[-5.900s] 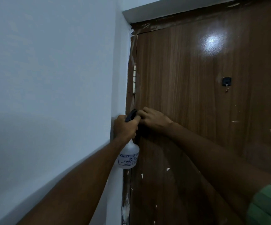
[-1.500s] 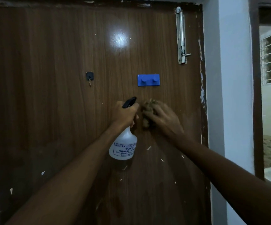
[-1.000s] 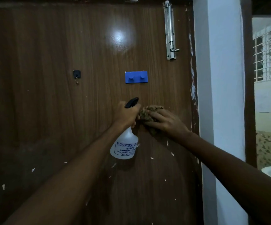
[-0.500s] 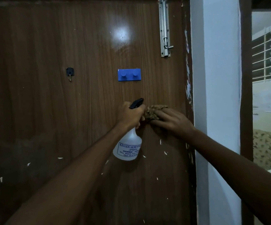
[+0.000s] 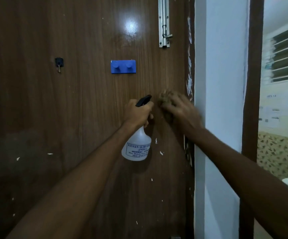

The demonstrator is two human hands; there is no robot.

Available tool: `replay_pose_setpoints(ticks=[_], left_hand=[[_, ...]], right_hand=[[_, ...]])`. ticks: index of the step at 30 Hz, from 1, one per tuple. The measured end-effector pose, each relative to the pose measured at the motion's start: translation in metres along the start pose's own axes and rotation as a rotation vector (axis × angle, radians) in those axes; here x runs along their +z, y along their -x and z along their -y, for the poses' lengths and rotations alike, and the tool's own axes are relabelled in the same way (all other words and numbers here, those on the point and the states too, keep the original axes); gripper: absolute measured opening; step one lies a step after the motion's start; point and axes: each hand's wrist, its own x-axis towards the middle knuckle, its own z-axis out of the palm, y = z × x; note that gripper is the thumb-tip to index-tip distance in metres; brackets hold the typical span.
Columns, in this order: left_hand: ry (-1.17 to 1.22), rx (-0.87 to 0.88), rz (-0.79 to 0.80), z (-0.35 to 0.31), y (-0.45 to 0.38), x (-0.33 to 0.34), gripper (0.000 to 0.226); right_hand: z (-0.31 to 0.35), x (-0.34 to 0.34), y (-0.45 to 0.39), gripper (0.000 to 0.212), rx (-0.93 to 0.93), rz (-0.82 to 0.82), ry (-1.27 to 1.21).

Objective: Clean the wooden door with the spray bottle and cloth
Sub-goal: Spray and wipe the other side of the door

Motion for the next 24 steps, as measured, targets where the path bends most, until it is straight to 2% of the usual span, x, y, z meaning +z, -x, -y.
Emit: replay_pose_setpoints(ticks=[3, 6, 10, 12, 16, 20, 24], left_hand=[[-0.012, -0.023, -0.022, 0.001, 0.003, 0.006, 0.028], [-0.014, -0.016, -0.03, 0.008, 0.011, 0.007, 0.028], [-0.037, -0.023, 0.006, 0.027, 0.028, 0.011, 0.028], [-0.067, -0.04, 0.024, 0.032, 0.038, 0.015, 0.028], [-0.187, -0.068, 0.043, 0.039, 0.056, 0.024, 0.026], [-0.248, -0.167, 0.027, 0.052, 0.07, 0.035, 0.034], [-0.268, -0.168, 0.023, 0.062, 0.08, 0.039, 0.04]], right_hand=[[-0.006, -0.004, -0.028, 0.037, 0.174, -0.046, 0.023], [0.017, 0.006, 0.005, 0.032, 0.251, -0.063, 0.012], [0.051, 0.011, 0.086, 0.024, 0.137, 0.0, -0.047], [0.035, 0.005, 0.072, 0.033, 0.162, 0.049, -0.113], [0.005, -0.007, 0.006, 0.051, 0.335, 0.027, -0.159], [-0.013, -0.012, -0.002, 0.059, 0.244, 0.103, -0.2], [0.003, -0.02, 0.013, 0.088, 0.224, 0.105, -0.213]])
